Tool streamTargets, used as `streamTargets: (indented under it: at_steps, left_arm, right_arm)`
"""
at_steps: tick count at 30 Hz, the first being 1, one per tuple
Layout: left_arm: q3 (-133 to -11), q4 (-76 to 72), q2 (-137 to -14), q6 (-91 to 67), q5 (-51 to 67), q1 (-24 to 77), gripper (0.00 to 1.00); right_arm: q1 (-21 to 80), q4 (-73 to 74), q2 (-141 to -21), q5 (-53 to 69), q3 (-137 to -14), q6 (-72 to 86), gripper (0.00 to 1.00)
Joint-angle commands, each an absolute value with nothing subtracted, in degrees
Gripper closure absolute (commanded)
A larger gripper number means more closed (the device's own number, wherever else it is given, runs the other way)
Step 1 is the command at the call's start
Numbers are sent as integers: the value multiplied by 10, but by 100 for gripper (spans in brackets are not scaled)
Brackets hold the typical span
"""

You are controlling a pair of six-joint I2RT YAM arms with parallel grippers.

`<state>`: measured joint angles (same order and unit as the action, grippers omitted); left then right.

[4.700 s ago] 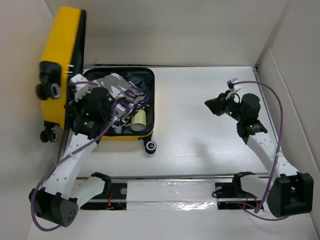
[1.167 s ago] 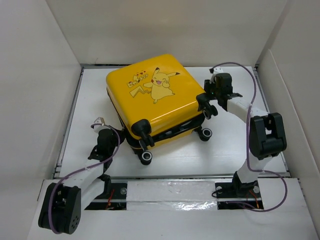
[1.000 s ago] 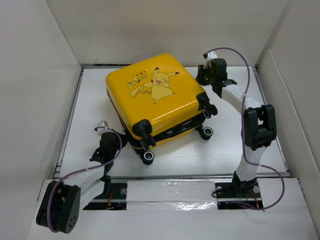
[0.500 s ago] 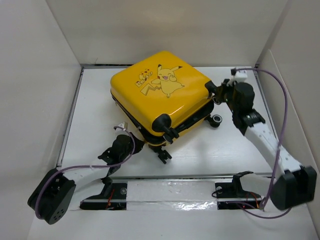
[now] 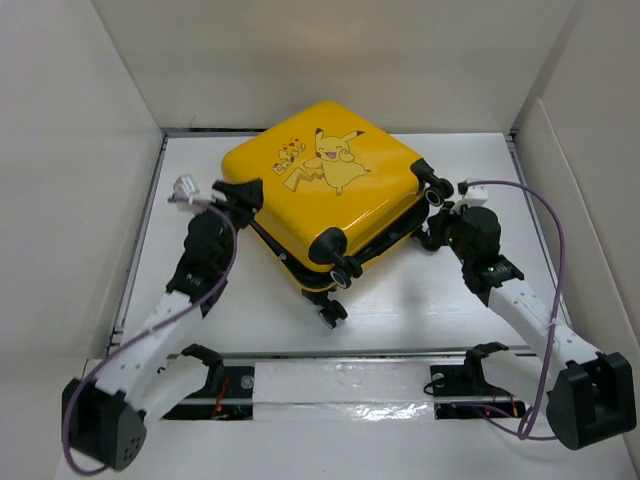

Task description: Pack the luggage

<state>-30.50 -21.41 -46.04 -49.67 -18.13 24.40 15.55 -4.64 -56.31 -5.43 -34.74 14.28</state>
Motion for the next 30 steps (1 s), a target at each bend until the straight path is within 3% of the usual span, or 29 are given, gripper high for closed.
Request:
streamTargets:
  at_steps: [1, 5, 10, 14, 17, 19, 25, 30]
  left_arm:
    - [-446, -274, -601, -507, -130, 196, 42]
    - [-599, -251, -743, -522, -35, 97, 42]
    - [-870, -91, -946, -460, 30, 5, 43]
    - [-1024, 2, -1092, -421, 147, -67, 59]
    - [-1136, 78, -1219, -376, 211, -74, 64]
    - [-1290, 153, -1305, -353, 241, -67, 64]
    - [-1317, 99, -1389, -359, 292, -61, 63]
    - [-1352, 42, -1451, -379, 320, -61, 55]
  right_arm:
    - [151, -96, -588, -40, -340, 158, 92]
    - [151, -125, -592, -35, -312, 164, 92]
    - [146, -124, -586, -39, -299, 160, 93]
    - [146, -134, -581, -39, -284, 164, 94]
    - [146, -148, -599, -33, -279, 168, 95]
    - [146, -149, -612, -25, -285, 166, 95]
    - [146, -162, -650, -11, -304, 178, 95]
    - [146, -165, -690, -32, -334, 180, 95]
